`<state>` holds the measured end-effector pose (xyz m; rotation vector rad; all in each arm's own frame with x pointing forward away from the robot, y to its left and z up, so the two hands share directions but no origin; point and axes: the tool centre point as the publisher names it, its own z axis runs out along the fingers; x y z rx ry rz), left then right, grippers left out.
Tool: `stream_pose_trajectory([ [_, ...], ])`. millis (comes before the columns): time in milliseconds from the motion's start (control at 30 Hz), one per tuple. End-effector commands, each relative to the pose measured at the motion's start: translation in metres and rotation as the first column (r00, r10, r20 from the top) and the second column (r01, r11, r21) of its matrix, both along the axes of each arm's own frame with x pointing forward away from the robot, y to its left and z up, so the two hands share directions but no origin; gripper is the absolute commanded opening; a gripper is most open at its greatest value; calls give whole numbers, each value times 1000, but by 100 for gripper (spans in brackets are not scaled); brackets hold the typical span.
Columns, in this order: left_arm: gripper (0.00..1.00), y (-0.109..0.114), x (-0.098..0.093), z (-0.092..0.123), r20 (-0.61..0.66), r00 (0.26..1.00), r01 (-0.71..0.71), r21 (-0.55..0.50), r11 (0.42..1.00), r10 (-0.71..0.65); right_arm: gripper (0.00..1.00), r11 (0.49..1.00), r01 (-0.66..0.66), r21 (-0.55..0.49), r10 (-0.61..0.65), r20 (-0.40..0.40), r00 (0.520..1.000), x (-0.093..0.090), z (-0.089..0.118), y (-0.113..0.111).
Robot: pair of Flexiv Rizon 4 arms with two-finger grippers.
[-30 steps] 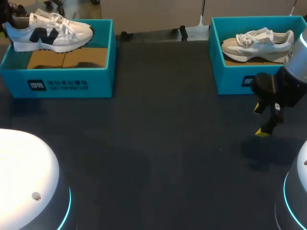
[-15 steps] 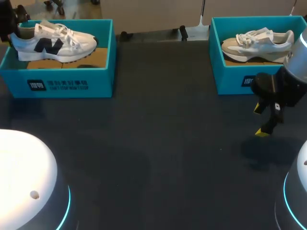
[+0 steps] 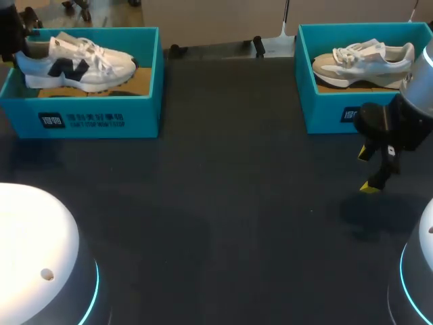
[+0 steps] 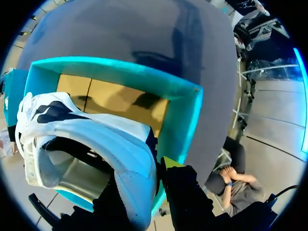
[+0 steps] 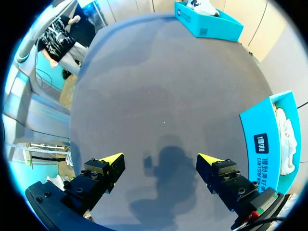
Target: Take the shoe out of the shoebox, open the shoe tongue, remove and reinsert the insole, then place the shoe into the shoebox
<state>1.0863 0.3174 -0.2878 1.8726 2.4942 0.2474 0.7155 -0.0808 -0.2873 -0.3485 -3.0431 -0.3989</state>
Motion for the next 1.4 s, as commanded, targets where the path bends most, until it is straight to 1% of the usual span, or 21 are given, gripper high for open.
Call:
stream_pose_trajectory([
  [33, 0, 4, 6, -21, -2, 1000, 3, -10, 1000, -3, 100, 1000, 0, -2, 0, 1, 1000, -1, 0, 0],
  [133, 0, 4, 9, -28, -8, 1000, 1, -4, 1000, -1, 100, 1000, 0, -2, 0, 1, 1000, -1, 0, 0],
  [300, 0, 2, 6, -31, -15, 1000, 10, -3, 1000, -10, 100, 1000, 0, -2, 0, 1, 1000, -1, 0, 0],
  [600, 0, -9, -14, -32, -32, 998, 62, -24, 998, -63, 100, 1000, 0, -2, 0, 1, 1000, -1, 0, 0],
  [767, 0, -11, -25, -38, -47, 997, 57, -24, 998, -59, 100, 1000, 0, -2, 0, 1, 1000, -1, 0, 0],
  [967, 0, -12, -31, -41, -60, 997, 39, -35, 999, -41, 100, 1000, 0, -2, 0, 1, 1000, -1, 0, 0],
  [1167, 0, -12, -31, -44, -68, 998, 11, -29, 1000, -13, 100, 1000, 0, -2, 0, 1, 1000, -1, 0, 0],
  [1400, 0, -13, -28, -57, -91, 996, -19, -15, 1000, 18, 100, 1000, 0, -2, 0, 1, 1000, -1, 0, 0],
])
